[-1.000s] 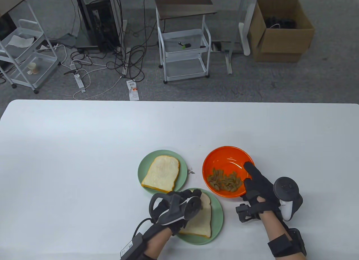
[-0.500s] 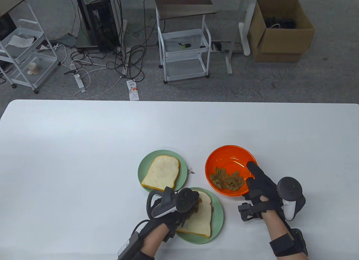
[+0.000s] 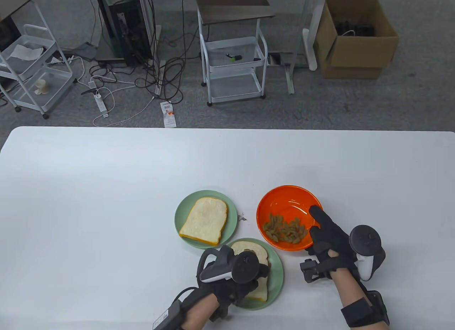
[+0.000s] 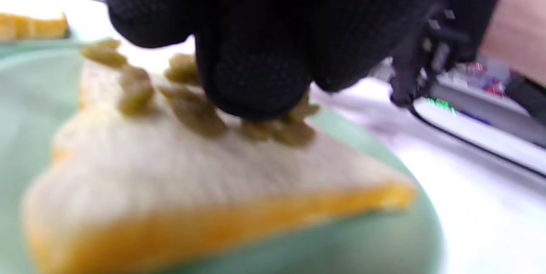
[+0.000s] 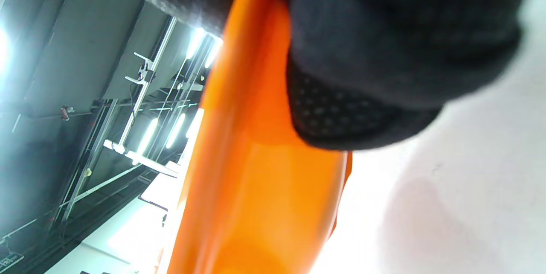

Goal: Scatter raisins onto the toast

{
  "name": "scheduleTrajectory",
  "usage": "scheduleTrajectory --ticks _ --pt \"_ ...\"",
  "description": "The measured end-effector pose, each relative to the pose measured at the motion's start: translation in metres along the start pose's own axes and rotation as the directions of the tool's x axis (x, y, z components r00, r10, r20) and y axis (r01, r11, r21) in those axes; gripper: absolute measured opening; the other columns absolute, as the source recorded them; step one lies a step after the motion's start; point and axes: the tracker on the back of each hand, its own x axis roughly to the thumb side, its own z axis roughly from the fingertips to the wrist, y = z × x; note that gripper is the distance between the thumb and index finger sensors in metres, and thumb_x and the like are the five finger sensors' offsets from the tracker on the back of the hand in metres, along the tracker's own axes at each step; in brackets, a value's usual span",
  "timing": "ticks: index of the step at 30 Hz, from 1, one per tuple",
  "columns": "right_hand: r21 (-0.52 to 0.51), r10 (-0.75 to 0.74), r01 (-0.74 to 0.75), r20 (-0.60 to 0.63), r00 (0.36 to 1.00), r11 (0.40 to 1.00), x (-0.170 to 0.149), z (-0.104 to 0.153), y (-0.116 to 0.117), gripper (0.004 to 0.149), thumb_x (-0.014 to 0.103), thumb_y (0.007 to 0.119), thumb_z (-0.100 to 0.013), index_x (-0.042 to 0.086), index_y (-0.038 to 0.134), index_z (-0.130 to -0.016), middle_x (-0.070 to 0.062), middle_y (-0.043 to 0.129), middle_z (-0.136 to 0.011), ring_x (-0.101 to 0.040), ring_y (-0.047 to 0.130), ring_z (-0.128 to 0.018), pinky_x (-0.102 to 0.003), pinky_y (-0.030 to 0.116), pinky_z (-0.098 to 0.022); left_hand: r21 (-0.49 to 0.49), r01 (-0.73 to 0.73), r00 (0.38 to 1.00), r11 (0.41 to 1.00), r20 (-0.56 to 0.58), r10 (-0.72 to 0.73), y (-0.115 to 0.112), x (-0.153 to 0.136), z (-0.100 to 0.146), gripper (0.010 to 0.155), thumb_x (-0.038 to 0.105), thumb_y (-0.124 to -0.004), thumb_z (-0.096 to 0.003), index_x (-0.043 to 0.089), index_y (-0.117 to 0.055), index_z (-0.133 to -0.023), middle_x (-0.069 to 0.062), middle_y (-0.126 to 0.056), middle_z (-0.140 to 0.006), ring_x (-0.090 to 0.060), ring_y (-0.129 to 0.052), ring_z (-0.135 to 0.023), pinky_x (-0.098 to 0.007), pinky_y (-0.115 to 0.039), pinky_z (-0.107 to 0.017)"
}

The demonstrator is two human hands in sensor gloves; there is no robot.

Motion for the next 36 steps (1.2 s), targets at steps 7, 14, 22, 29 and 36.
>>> scheduleTrajectory --ticks 7,14,22,29,36 --pt "0.013 0.01 -0.01 0.005 1.0 1.0 -0.001 0.0 0.004 0.053 0.013 0.085 -0.044 0.015 0.081 -0.097 -0.035 0.082 -0.089 -0.035 0.107 -0.016 -0.03 0.096 -0.005 0.011 0.298 0.951 0.954 -0.094 -0.296 -0.012 0.002 -0.004 0.055 0.048 -0.098 -0.0388 0.042 -0.084 -0.092 0.012 -0.098 -0.087 -0.01 -0.11 -0.058 -0.034 -0.093 -0.05" --pt "0.035 0.018 -0.019 0.022 1.0 0.999 0.0 0.004 0.012 0.053 0.013 0.085 -0.044 0.015 0.081 -0.097 -0.035 0.081 -0.09 -0.036 0.107 -0.017 -0.031 0.096 -0.006 0.137 0.305 0.952 0.943 -0.029 -0.304 -0.011 0.01 -0.001 0.05 0.054 -0.097 -0.0367 0.045 -0.09 -0.085 0.014 -0.101 -0.083 -0.009 -0.11 -0.053 -0.033 -0.093 -0.047" --pt "0.056 0.008 -0.011 0.055 0.998 0.998 0.006 0.011 0.019 0.054 0.013 0.085 -0.044 0.015 0.081 -0.098 -0.035 0.081 -0.09 -0.036 0.107 -0.017 -0.031 0.096 -0.006 0.241 0.315 0.948 0.918 -0.029 -0.318 -0.004 0.008 0.005 0.038 0.058 -0.092 -0.0371 0.041 -0.1 -0.071 0.011 -0.107 -0.07 -0.011 -0.111 -0.052 -0.036 -0.092 -0.049" --pt "0.058 -0.019 0.016 0.055 0.998 0.998 0.007 0.014 0.02 0.054 0.013 0.085 -0.044 0.015 0.08 -0.098 -0.035 0.081 -0.09 -0.036 0.107 -0.017 -0.031 0.096 -0.006 0.249 0.342 0.937 0.906 -0.02 -0.349 -0.002 0.013 0.009 0.047 0.035 -0.103 -0.0366 0.045 -0.091 -0.081 0.015 -0.1 -0.08 -0.008 -0.109 -0.057 -0.034 -0.092 -0.05" --pt "0.063 0.003 -0.006 0.056 0.998 0.998 0.007 0.015 0.023 0.054 0.013 0.085 -0.044 0.015 0.08 -0.098 -0.035 0.081 -0.09 -0.036 0.107 -0.017 -0.031 0.096 -0.006 0.392 0.395 0.916 0.831 -0.095 -0.39 0.017 0.019 0.024 0.062 0.067 -0.091 -0.0341 0.045 -0.084 -0.092 0.01 -0.088 -0.101 -0.014 -0.103 -0.074 -0.04 -0.09 -0.057"
